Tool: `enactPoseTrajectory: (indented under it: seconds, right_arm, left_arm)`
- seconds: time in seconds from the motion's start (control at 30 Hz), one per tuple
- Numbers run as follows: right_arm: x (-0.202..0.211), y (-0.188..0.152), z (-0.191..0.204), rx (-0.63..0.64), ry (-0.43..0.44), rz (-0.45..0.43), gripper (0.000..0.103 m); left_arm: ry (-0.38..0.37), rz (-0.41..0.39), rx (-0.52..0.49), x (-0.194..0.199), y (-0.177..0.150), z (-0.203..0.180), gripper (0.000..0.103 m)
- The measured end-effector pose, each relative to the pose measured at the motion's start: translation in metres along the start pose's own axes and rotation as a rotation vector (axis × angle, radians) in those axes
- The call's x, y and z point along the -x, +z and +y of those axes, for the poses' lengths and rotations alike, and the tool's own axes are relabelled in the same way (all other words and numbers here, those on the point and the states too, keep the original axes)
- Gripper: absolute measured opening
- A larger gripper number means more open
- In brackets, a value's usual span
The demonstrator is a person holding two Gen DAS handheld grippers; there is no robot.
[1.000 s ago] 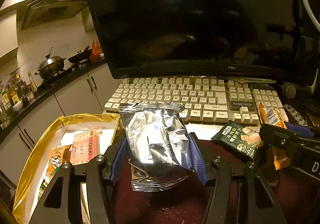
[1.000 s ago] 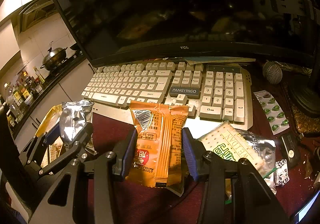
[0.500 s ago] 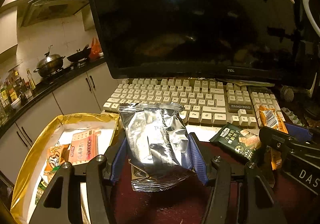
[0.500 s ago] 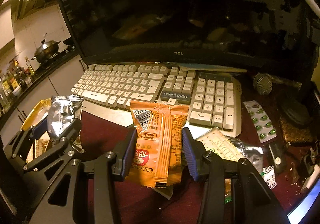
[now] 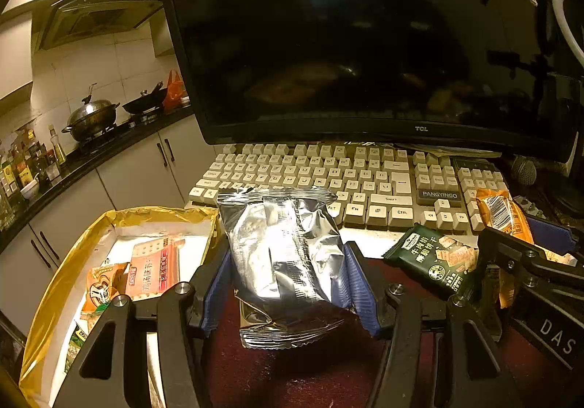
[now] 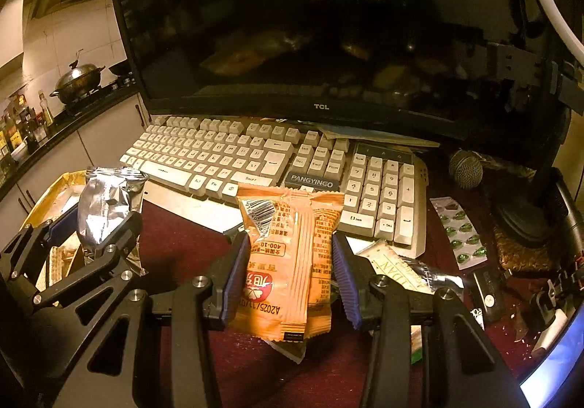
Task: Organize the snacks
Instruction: 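Lift the silver foil packet and orange packet off the mat with both grippers, then carry both packets over the gold tray and open both grippers to drop them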
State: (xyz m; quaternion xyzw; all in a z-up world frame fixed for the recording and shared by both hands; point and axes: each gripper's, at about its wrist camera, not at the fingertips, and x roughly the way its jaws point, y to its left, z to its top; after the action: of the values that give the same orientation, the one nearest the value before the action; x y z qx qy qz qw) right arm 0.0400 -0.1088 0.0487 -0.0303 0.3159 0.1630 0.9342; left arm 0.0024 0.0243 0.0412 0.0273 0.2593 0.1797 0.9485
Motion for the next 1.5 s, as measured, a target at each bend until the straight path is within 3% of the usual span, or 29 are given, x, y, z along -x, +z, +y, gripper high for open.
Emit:
enactPoseTrajectory:
  seconds: [1.0,1.27,1.5]
  right_arm:
    - [0.0,0.0,0.003,0.026,-0.058,-0.019,0.044]
    - [0.005,0.0,0.008,0.04,-0.076,-0.033,0.044]
    - [0.02,0.005,0.024,-0.002,0.108,-0.016,0.045]
  left_arm:
    - [-0.029,-0.012,0.015,0.005,0.001,0.003,0.063]
    - [-0.09,-0.019,0.049,0.029,0.007,0.019,0.063]
    - [-0.099,-0.001,0.131,0.048,0.008,0.076,0.063]
